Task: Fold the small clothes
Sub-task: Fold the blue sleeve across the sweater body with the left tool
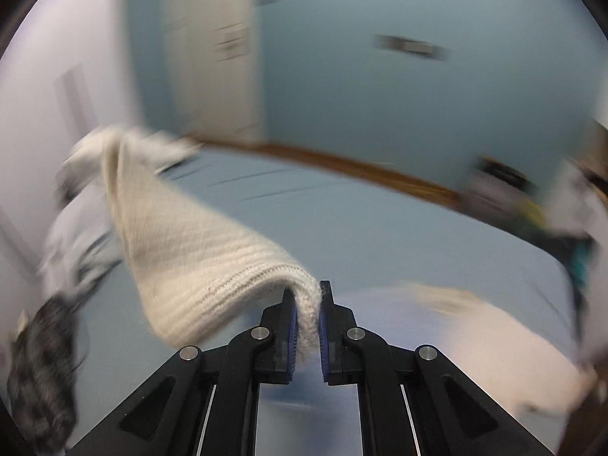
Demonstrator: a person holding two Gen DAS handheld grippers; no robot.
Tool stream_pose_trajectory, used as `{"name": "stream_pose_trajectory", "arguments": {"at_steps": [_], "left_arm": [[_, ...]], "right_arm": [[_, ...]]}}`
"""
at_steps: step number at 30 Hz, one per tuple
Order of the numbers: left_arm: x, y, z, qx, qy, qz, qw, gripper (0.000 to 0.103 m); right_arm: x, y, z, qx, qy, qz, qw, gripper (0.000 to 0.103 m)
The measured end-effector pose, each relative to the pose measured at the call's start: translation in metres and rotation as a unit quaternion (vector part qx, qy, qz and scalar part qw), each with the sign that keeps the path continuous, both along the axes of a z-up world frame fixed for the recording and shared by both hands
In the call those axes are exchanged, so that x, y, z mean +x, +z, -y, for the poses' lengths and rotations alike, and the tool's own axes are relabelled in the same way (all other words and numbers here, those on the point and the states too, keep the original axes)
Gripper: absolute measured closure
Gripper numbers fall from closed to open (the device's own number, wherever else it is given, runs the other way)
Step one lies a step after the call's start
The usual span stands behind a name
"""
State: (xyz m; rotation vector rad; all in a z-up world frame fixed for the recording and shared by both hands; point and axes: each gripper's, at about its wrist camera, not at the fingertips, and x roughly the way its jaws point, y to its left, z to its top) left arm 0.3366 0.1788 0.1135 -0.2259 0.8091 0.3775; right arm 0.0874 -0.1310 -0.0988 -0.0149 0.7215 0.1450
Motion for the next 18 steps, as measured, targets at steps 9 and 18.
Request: {"name": "stream_pose_trajectory", "arguments": {"at_steps": [9, 18], "left_arm": [[-0.021, -0.056, 0.239, -0.165, -0.27, -0.069, 0.9461, 0.0], [-0.115, -0.127, 0.133, 0.032, -0.136, -0.055, 0.9887, 0.0]], "right_arm": [[0.0, 0.001, 0.002, 0.0, -0.003, 0.002, 1.0, 0.001], [0.006, 0.0, 0.004, -0.001, -0.001, -0.016, 1.0, 0.001]]}}
